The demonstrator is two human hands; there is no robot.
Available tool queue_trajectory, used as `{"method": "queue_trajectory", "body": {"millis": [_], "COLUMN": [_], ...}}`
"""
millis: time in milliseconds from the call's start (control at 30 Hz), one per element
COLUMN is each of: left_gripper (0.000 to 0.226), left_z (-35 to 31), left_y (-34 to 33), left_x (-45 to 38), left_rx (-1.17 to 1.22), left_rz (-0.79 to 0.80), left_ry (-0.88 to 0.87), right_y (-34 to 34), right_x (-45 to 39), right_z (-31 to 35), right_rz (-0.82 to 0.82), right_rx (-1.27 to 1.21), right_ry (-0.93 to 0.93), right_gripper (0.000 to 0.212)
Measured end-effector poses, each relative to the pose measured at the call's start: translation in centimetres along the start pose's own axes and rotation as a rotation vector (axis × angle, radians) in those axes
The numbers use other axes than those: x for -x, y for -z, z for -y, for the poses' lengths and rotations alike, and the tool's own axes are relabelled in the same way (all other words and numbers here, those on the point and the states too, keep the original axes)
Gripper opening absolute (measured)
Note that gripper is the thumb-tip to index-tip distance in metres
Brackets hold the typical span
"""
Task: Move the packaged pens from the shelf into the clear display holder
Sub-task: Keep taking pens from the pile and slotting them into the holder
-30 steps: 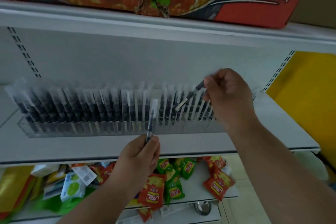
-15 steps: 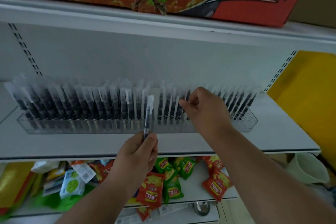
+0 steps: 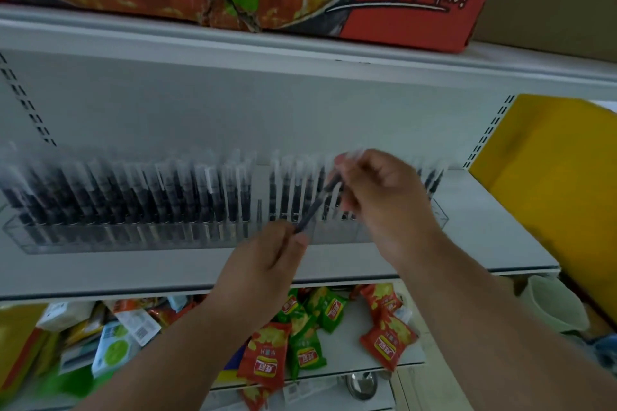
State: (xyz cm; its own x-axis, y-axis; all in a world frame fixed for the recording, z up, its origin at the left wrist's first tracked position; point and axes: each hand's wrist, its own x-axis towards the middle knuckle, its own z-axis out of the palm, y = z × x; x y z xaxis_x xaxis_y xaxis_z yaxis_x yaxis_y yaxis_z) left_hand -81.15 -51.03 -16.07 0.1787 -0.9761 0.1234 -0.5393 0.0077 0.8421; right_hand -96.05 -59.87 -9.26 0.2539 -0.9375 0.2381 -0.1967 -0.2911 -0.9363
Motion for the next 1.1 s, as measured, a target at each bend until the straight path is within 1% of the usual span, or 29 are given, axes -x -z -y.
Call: {"method": "queue_trajectory", "body": {"millis": [67,133,200,233,300,367,467,533,633,800,867,900,967,1033,1100], "left_gripper": [0.023,0.026,0.035,0.040,0.049,0.054,0.055,0.054,0.052,0.053,0.054,0.055,0.056,0.057,0.054], "left_z": [0.4,0.9,1.6,2.0,2.3,2.6,2.5,2.4,2.2,2.0,1.9,1.8,1.8,1.7,1.5], "left_y": [0.4,0.3,-0.4,-0.9,-1.5,-1.8,-1.7,-1.7,-1.3,-1.1,-1.0,-0.9,-0.9,-0.8,-0.7], "left_x": [-0.3,-0.8,-1.3,-1.4,-1.5,-1.4,-1.7,-1.9,-2.0,-1.9,-1.9,-1.9,-1.9,-1.8,-1.5], "left_rx": [-0.234,-0.380,-0.536,-0.585,-0.650,-0.712,-0.742,-0.748,-0.753,-0.757,-0.760,-0.764,-0.781,-0.784,-0.763], "left_rz": [-0.086,-0.175,-0.211,-0.192,-0.138,-0.114,-0.113,-0.109,-0.091,-0.092,-0.083,-0.081,-0.076,-0.084,-0.137], "left_ry": [-0.085,-0.191,-0.302,-0.320,-0.311,-0.293,-0.284,-0.286,-0.280,-0.280,-0.271,-0.270,-0.282,-0.290,-0.290], "right_y": [1.1,1.5,1.2,0.9,0.4,-0.1,-0.8,-1.3,-1.9,-1.8,-1.4,-1.1,-0.8,-0.5,-0.1], "right_x": [-0.8,-1.4,-1.5,-1.6,-1.8,-2.0,-2.0,-2.0,-2.2,-2.3,-1.8,-1.3,-0.3,0.7,1.5], "right_z": [0.0,0.0,-0.3,-0.6,-1.4,-2.1,-2.7,-3.0,-3.5,-4.0,-4.3,-4.2,-4.0,-3.3,-2.3], "right_rz": [-0.154,-0.214,-0.200,-0.185,-0.144,-0.068,0.041,0.045,0.073,0.066,0.064,0.054,0.046,0.060,0.070], "right_rx": [0.048,0.121,0.216,0.262,0.355,0.447,0.628,0.689,0.787,0.805,0.764,0.737,0.720,0.739,0.777], "right_ry": [0.094,0.175,0.221,0.233,0.249,0.255,0.256,0.256,0.198,0.145,0.088,0.075,0.122,0.219,0.307], "right_gripper": [0.021,0.023,0.020,0.016,0.012,0.016,0.020,0.020,0.021,0.022,0.021,0.025,0.031,0.032,0.032]}}
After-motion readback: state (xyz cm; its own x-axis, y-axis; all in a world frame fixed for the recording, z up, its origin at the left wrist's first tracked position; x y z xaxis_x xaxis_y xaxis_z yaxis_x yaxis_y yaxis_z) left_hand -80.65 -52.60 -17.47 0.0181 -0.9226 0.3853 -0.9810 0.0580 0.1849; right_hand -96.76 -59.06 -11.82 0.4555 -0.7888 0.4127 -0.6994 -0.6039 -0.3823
